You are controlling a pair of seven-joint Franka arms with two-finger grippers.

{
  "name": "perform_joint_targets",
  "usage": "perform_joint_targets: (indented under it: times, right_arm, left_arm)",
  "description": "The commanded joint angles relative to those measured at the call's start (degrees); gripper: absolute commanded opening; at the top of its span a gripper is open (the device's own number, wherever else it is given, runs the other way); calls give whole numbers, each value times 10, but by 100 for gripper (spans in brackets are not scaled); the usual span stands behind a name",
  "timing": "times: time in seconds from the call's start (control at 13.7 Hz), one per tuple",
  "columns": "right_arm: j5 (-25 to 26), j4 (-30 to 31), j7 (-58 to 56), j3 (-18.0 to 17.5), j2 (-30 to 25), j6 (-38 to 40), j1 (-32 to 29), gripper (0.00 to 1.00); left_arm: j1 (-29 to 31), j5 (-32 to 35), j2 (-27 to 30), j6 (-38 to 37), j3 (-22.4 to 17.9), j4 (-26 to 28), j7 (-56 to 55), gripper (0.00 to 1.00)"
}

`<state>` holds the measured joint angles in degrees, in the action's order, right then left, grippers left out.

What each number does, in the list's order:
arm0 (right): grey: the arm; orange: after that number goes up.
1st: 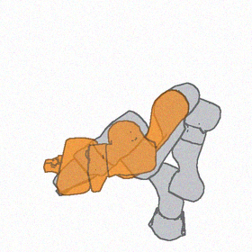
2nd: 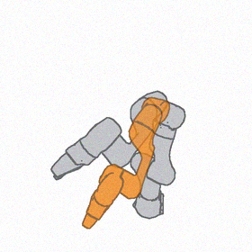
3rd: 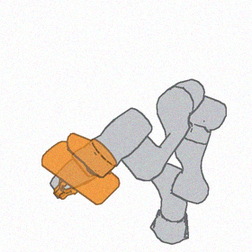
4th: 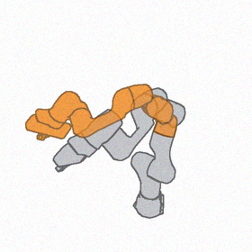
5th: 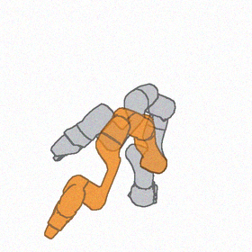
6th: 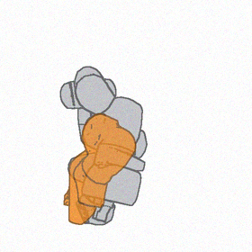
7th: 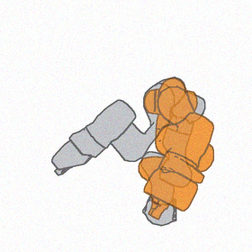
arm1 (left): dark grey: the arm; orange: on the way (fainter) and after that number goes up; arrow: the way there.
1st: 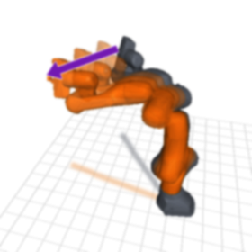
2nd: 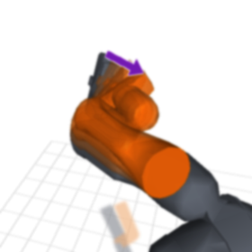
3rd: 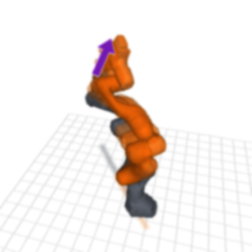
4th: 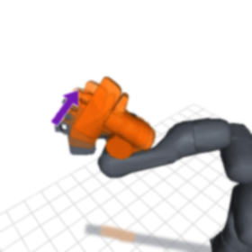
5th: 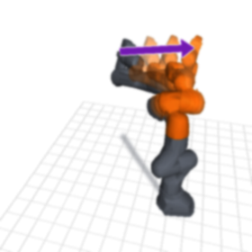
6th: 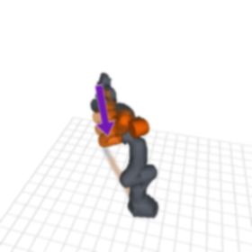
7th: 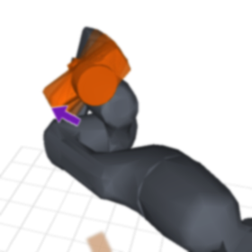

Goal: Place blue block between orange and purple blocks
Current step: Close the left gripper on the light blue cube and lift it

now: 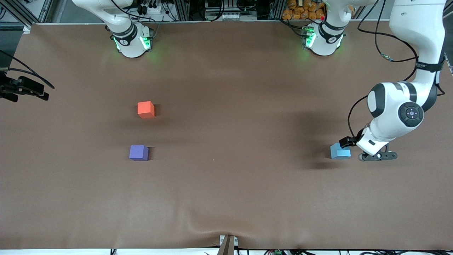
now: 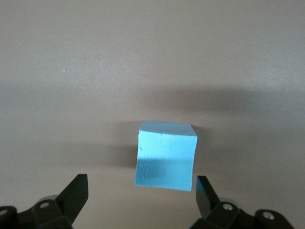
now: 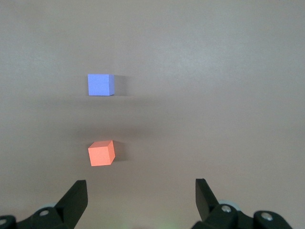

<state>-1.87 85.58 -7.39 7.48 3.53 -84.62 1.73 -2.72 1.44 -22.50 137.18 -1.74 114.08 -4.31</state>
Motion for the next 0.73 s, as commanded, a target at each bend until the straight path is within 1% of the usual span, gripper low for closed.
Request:
perform_joint_targets:
  times: [0.0,0.36,0.51,0.66]
  right_arm:
    - [-3,-8,1,1,-2,8,-1,100]
    - [-2,-7,0,1,-1,7,0,100]
    - [-2,-7,0,1,-1,7,0,100]
    - [-2,-7,-1,1,-1,8,0,100]
  left_arm:
    - [6,-9,-18,17,3,-9,9,100]
    - [-3,-12,-44,27,4,-20,0,100]
    - [-3,-16,-57,29,12,-30,-1,100]
    - [-4,-19,-69,30,12,-37,0,96]
